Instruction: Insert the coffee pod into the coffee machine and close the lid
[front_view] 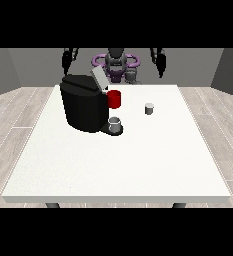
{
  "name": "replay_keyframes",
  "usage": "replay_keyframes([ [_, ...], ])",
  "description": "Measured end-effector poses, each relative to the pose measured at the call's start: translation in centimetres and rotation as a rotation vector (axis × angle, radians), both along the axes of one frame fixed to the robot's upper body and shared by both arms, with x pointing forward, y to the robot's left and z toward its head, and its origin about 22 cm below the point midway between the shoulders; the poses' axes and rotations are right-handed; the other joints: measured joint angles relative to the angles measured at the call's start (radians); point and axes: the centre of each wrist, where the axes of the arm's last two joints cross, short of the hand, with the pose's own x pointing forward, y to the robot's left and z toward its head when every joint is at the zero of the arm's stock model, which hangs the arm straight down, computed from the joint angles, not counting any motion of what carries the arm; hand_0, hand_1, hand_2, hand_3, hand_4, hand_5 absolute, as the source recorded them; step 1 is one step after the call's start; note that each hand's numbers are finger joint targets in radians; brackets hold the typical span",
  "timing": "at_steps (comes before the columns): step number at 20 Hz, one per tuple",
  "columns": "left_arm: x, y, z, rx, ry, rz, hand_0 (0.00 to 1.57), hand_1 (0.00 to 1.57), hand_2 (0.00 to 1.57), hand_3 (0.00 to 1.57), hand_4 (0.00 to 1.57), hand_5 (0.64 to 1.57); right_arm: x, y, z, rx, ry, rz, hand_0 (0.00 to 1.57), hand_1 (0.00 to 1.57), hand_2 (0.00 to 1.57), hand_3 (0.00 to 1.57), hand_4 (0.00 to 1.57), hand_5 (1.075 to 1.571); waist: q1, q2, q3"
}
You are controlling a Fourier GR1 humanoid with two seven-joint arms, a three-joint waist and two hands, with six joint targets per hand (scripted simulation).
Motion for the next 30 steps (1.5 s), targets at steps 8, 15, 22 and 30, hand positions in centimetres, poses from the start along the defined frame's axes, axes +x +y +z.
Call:
replay_keyframes([
  [8, 0.6, 0.9, 0.2, 0.091, -0.095, -0.041, 0.0, 0.0, 0.0, 0.0, 0.0, 1.571, 0.1, 0.5, -0.4, 0.093, -0.027, -0.029, 0.0, 0.0, 0.0, 0.0, 0.09, 1.571, -0.038, 0.027, 0.0294],
  [15, 3.8, 4.8, 2.2, 0.21, -0.053, -0.051, 0.0, 0.0, 0.0, 0.0, 0.0, 1.571, 0.9, 2.4, 0.4, 0.162, -0.138, -0.061, 0.0, 0.0, 0.0, 0.0, 0.17, 1.571, -0.094, 0.083, 0.0325],
  [22, 7.1, 7.8, 2.7, 0.265, 0.014, -0.014, 0.0, 0.0, 0.0, 0.0, 0.0, 1.571, 1.5, 4.3, 1.9, 0.184, -0.203, -0.018, 0.0, 0.0, 0.0, 0.0, 0.23, 1.571, -0.154, 0.157, 0.0329],
  [30, 9.6, 8.0, 1.5, 0.326, 0.084, 0.005, 0.0, 0.0, 0.0, 0.0, 0.0, 1.571, 2.6, 4.8, 2.6, 0.195, -0.213, -0.014, 0.0, 0.0, 0.0, 0.0, 0.34, 1.571, -0.163, 0.2, 0.0328],
])
